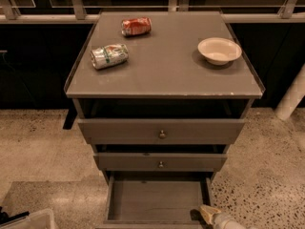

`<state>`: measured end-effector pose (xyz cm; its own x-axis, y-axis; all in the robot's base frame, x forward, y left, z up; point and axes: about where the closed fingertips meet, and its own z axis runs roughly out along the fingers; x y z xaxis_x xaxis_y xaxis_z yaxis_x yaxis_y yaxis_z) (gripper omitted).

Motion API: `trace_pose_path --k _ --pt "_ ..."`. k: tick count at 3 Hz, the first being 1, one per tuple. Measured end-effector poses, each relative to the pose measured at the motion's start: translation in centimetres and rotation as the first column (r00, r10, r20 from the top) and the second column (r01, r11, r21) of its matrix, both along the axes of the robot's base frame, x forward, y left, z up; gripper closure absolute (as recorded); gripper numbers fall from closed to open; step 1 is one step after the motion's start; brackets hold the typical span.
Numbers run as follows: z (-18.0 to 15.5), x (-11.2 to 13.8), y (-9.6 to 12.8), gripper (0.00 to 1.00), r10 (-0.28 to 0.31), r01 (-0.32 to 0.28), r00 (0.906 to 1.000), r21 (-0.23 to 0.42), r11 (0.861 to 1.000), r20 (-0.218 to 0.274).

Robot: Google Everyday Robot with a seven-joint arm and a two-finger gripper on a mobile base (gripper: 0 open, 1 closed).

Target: Open bottom drawer

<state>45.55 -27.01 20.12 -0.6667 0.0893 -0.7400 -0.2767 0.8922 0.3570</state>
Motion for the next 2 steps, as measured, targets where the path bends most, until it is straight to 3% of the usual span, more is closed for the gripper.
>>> trace_pose_path --k 1,2 --pt "4.62 2.99 -0.35 1.0 0.05 -0.038 0.9838 -0.07 0.997 0.172" --pt "5.59 3.78 0.19 0.82 0.065 -0.049 0.9767 -0.081 0.996 0.205"
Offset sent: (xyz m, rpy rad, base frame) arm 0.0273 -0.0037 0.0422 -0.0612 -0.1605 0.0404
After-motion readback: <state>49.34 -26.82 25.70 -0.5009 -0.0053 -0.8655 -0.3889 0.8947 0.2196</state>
